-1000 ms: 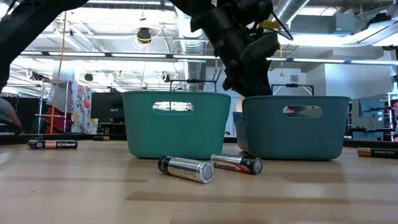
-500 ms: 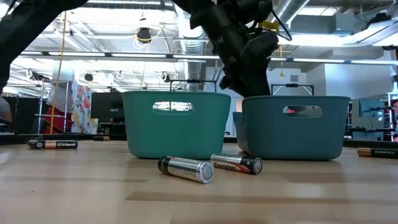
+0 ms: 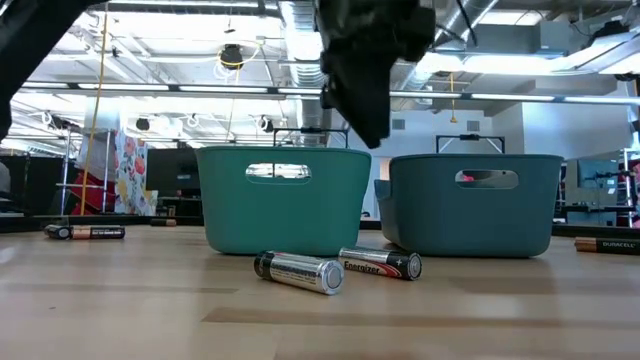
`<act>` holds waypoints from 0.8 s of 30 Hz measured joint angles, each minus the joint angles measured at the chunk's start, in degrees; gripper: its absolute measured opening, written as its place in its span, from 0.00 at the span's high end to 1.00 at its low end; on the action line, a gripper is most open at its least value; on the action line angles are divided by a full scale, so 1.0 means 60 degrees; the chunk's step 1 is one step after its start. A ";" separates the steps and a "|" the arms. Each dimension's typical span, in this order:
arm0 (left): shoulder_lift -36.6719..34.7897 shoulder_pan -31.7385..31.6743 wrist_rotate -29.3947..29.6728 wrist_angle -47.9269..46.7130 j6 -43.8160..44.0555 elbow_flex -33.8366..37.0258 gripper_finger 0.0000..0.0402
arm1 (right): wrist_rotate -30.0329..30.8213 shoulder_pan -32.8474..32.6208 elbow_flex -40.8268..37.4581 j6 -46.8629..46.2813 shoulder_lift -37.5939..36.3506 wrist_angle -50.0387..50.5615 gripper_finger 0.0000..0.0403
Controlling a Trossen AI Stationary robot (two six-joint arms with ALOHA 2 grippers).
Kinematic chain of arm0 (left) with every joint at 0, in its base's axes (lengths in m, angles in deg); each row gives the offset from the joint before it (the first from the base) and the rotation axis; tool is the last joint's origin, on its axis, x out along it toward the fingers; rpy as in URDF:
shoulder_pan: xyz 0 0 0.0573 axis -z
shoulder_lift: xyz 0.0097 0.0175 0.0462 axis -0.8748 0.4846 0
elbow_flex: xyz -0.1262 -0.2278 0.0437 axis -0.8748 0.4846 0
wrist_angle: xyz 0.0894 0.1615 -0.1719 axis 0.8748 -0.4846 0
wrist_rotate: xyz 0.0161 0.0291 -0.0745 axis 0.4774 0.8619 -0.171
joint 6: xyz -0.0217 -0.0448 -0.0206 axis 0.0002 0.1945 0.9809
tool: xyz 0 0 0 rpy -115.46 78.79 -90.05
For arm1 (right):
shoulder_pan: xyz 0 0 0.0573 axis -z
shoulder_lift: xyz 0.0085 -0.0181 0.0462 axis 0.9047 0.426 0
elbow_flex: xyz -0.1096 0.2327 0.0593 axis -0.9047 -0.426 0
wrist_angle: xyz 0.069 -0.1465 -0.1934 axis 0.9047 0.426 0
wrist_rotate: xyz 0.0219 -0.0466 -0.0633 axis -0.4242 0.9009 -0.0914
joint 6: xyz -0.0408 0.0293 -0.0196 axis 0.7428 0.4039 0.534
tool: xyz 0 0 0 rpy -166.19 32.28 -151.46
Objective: Sort batteries
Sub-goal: Put the black battery into the blue bin
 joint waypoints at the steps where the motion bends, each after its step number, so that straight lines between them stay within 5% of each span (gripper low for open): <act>1: 0.0000 0.0166 0.0040 -0.0107 0.0068 0.0000 0.68 | -0.0001 0.0041 0.0000 0.0001 0.0000 -0.0070 0.69; 16: -0.0877 0.2812 0.3112 -0.1046 0.2714 0.0110 0.68 | -0.0062 0.0102 0.0000 0.1796 0.0004 -0.1650 0.69; 24: -0.1614 0.4282 0.4438 -0.3617 0.7248 0.1069 0.68 | -0.0066 0.0093 0.0000 0.1810 0.0004 -0.2038 0.69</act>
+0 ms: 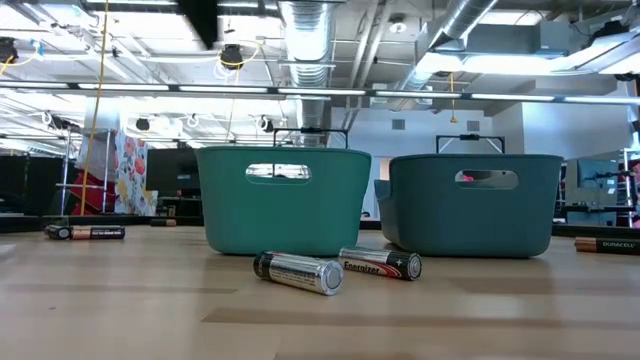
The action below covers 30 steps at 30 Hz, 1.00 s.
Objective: Sort batteries
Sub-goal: Put the black battery into the blue bin
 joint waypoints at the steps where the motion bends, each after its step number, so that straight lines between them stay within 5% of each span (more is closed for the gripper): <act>1: -0.0127 0.0208 0.0010 -0.0137 0.0649 0.0265 0.68 | 0.0000 -0.0002 0.0000 0.0001 0.0000 -0.0030 0.69; 10: -0.1799 0.2283 -0.0689 -0.0078 0.7600 0.3730 0.68 | -0.0015 -0.0003 0.0000 0.0205 0.0000 -0.0351 0.69; 16: -0.3475 0.3379 -0.1771 0.1524 1.1062 0.6678 0.68 | -0.0018 -0.0002 0.0000 0.0739 0.0000 -0.0846 0.69; 23: -0.6118 0.3386 -0.1995 0.5554 1.1585 1.0494 0.68 | -0.0018 -0.0016 0.0000 0.0739 0.0000 -0.0988 0.69; 30: -0.6906 0.3383 -0.1733 0.6686 1.0612 1.1371 0.68 | -0.0018 -0.0020 0.0000 0.0739 0.0000 -0.1164 0.69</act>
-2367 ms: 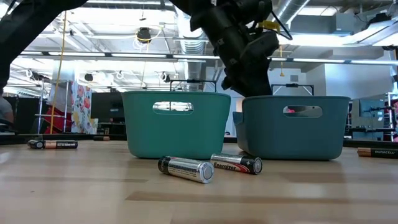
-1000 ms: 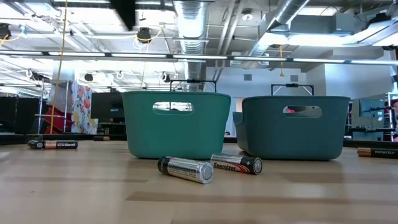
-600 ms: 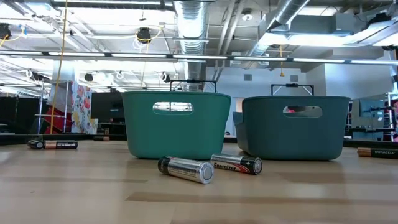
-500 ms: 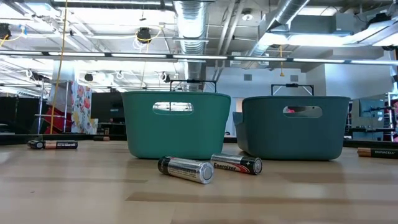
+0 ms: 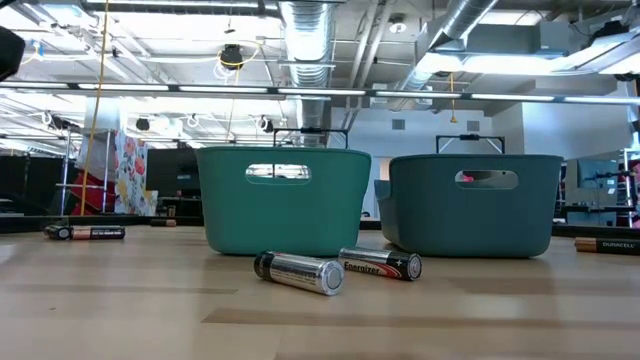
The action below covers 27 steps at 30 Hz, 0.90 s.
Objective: Sort batteries
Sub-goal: Put the black battery into the blue bin
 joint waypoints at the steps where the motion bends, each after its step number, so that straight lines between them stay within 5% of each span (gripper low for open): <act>1: 0.0000 0.0000 0.0012 0.0034 -0.0379 0.0000 0.68 | 0.0000 0.0000 0.0000 0.0000 0.0000 0.0000 0.69; 8: 0.0011 0.0000 -0.0179 0.1043 -0.4334 0.0000 0.68 | 0.0004 0.0000 0.0000 0.0007 0.0000 0.0015 0.69; 19: 0.0015 0.0000 -0.1958 0.1203 -1.0530 0.0000 0.68 | 0.0004 0.0056 0.0000 0.0004 0.0000 0.0022 0.69; 27: 0.0018 0.0000 -0.1984 0.1213 -1.5232 0.0000 0.68 | 0.0005 0.0214 0.0000 -0.0430 0.0000 0.0013 0.69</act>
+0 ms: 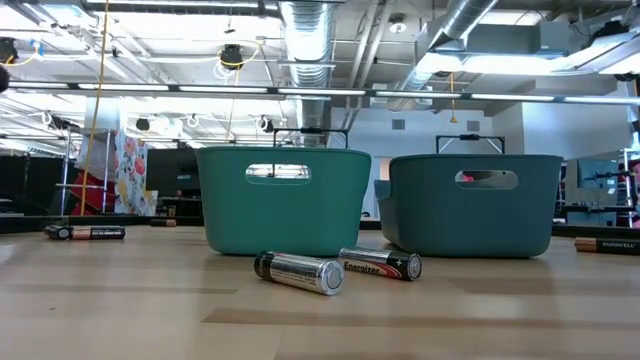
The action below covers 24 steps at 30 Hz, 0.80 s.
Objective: Sort batteries
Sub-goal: Put the black battery into the blue bin
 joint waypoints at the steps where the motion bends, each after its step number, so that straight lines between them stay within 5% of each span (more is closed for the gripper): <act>1: 0.0000 0.0000 0.0016 0.0003 -0.0573 0.0000 0.68 | 0.0002 0.0016 0.0000 -0.0110 0.0000 0.0001 0.69; 13: 0.0004 -0.0004 0.0833 0.0057 -0.5370 0.0090 0.68 | 0.0012 0.0450 0.0000 -0.0994 0.0000 -0.0175 0.69; 24: 0.0007 0.0000 0.0621 0.0640 -0.5485 0.0663 0.68 | 0.0021 0.0951 0.0000 -0.0903 0.0000 -0.1016 0.69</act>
